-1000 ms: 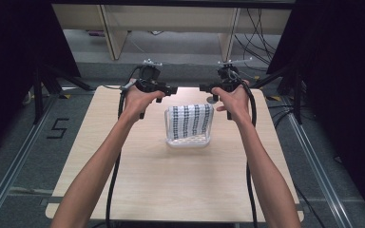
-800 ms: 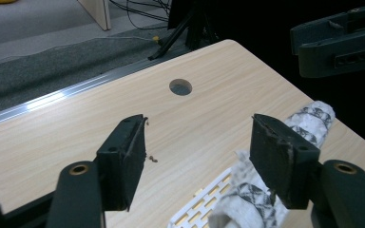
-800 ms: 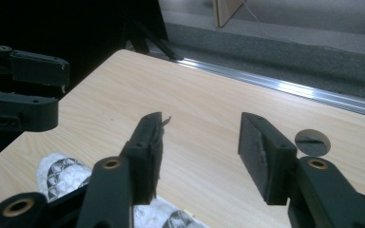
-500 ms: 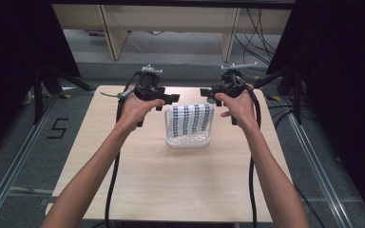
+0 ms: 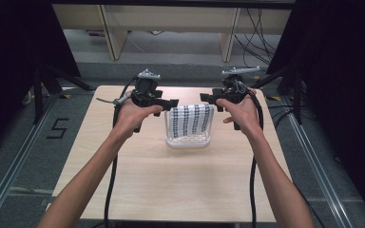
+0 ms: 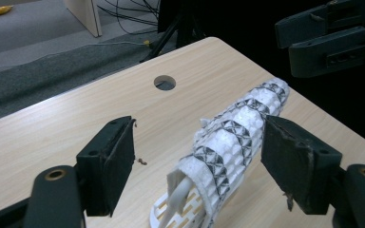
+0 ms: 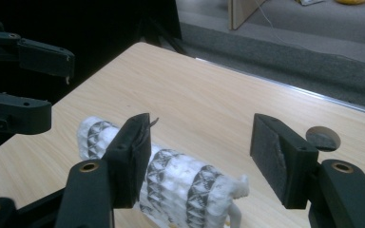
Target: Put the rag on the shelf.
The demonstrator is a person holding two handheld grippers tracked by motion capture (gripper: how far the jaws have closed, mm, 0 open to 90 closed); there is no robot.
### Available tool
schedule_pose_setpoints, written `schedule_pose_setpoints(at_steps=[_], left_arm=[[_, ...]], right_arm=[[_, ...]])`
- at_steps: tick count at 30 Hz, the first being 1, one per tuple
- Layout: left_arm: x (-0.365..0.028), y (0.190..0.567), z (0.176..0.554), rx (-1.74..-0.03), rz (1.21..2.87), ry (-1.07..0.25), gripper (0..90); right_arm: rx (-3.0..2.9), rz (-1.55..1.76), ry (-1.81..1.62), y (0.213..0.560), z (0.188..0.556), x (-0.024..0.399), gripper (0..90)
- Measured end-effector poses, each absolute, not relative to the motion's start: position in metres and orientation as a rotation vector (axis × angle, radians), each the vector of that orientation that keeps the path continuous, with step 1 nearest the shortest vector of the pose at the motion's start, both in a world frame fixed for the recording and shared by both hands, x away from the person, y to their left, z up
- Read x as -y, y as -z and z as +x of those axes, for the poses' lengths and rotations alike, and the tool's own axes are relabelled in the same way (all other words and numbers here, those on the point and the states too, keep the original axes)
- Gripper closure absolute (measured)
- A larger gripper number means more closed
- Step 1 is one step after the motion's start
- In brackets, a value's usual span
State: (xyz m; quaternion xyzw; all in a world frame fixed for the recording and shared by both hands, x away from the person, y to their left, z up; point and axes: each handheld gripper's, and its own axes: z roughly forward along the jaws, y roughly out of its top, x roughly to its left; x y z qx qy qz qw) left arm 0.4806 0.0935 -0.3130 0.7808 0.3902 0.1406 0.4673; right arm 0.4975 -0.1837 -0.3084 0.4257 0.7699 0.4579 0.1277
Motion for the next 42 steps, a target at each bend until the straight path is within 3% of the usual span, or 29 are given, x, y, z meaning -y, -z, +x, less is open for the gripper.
schedule_pose_setpoints(at_steps=[28,42], left_arm=[[-0.1,0.316,0.443,-0.895,1.906,-0.357,24.3],[-0.104,0.324,0.427,-0.877,1.909,-0.347,23.7]], right_arm=[[-2.264,1.141,-1.365,0.309,0.472,0.178,36.7],[-2.275,1.154,-1.345,0.316,0.453,0.179,26.9]])
